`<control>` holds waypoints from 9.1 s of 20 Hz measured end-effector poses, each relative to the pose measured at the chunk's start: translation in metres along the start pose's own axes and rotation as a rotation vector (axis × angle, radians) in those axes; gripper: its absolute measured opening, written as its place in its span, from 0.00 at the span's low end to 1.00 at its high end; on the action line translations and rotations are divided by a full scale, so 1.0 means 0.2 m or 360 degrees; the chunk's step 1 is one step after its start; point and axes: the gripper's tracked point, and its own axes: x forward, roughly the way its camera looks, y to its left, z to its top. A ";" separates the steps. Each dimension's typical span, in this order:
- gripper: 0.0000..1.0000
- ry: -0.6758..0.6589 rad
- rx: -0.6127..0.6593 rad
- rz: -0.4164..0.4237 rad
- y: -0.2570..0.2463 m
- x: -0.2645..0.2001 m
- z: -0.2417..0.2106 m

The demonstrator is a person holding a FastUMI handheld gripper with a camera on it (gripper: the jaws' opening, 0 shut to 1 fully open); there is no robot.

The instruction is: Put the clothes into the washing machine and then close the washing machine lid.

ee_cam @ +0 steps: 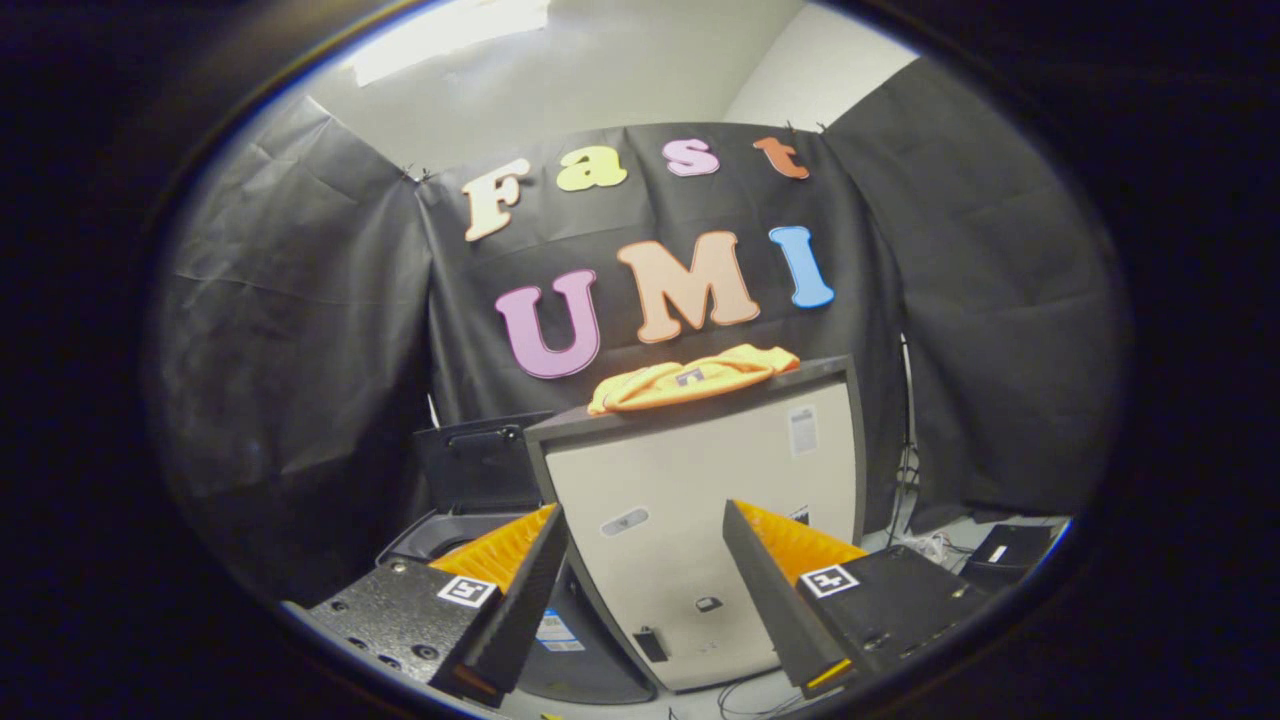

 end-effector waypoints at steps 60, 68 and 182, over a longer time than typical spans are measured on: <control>0.06 0.0232 -0.0031 -0.0067 0.37 1.14 0.70; 0.05 0.0145 0.0035 0.0050 0.76 1.16 0.74; 0.99 0.0207 -0.0239 0.0056 1.82 2.28 -0.32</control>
